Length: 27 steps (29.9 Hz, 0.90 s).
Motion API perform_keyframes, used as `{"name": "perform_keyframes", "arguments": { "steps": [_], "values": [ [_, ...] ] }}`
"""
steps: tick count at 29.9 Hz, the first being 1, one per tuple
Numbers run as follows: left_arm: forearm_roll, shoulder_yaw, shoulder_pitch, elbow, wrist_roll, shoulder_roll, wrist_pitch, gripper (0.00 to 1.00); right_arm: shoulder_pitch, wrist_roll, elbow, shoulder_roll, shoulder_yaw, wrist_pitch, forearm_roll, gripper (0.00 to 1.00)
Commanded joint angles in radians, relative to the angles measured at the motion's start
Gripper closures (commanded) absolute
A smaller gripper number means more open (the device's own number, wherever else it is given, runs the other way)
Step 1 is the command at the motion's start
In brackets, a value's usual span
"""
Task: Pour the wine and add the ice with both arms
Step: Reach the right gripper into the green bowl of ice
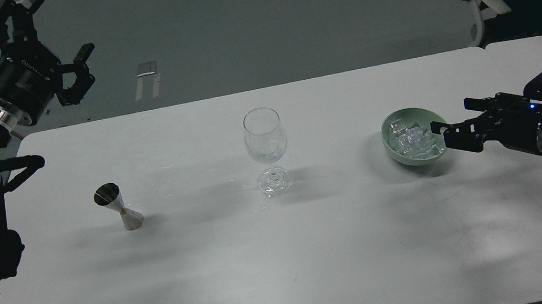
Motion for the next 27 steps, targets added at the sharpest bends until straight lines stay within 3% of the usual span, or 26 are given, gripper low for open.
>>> {"name": "perform_keyframes", "arguments": {
  "steps": [1,5,8,9,14,27],
  "values": [
    [0.000,0.000,0.003,-0.001,-0.001,-0.004,0.000,0.02,0.009,0.000,-0.011,-0.012,-0.019,0.004,-0.007,0.00],
    [0.000,0.000,0.002,-0.003,0.001,-0.021,0.000,0.02,0.050,-0.002,-0.040,-0.004,-0.060,0.002,-0.001,0.04],
    [0.000,0.001,0.005,-0.004,-0.001,-0.028,0.000,0.02,0.073,-0.002,-0.062,0.054,-0.078,-0.004,0.006,0.21],
    [0.000,0.001,0.005,-0.004,-0.001,-0.028,0.000,0.02,0.076,-0.002,-0.068,0.079,-0.078,-0.004,0.006,0.32],
    [0.000,0.001,0.005,-0.006,-0.001,-0.030,0.000,0.02,0.087,0.000,-0.088,0.100,-0.083,-0.004,0.006,0.43],
    [0.006,0.001,0.008,-0.007,-0.001,-0.048,0.000,0.02,0.081,-0.005,-0.091,0.105,-0.118,0.002,0.006,0.46]
  ]
}}
